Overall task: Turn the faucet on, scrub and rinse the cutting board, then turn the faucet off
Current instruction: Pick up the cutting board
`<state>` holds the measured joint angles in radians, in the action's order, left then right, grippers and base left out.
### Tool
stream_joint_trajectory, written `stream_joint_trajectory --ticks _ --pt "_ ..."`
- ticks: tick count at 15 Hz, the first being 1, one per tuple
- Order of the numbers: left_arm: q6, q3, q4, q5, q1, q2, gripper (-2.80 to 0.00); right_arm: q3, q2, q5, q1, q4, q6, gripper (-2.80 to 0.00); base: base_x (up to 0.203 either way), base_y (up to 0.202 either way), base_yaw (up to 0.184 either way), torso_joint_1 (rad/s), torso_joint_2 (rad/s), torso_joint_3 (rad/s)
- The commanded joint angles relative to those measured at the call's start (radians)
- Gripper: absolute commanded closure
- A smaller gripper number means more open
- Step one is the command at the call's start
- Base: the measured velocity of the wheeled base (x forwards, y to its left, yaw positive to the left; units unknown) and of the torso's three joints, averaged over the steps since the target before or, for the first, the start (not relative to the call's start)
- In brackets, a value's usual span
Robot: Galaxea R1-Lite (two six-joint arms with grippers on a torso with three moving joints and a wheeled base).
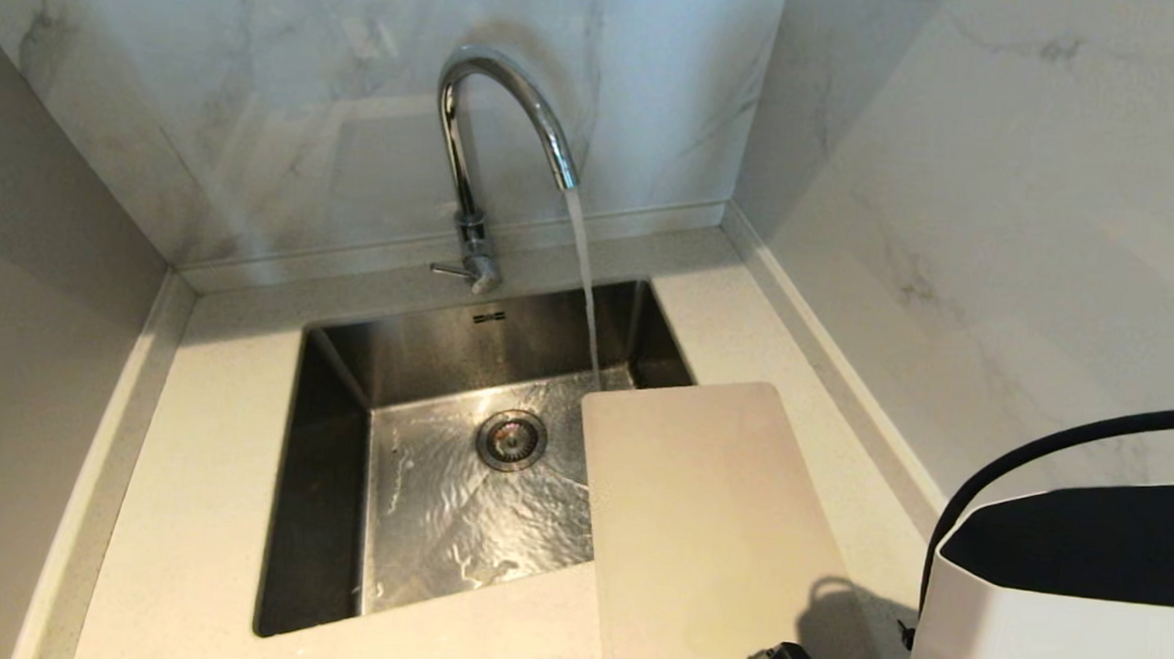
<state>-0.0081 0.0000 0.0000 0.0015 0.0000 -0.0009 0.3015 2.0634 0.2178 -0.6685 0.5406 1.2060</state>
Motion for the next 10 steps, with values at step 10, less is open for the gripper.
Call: stream_joint_trajectory --ticks 10 --pt "0.000 0.003 -0.001 0.000 0.000 0.000 0.00 0.004 0.001 0.005 0.000 0.002 0.007 0.00 0.000 0.000 0.000 0.000 0.00 0.000"
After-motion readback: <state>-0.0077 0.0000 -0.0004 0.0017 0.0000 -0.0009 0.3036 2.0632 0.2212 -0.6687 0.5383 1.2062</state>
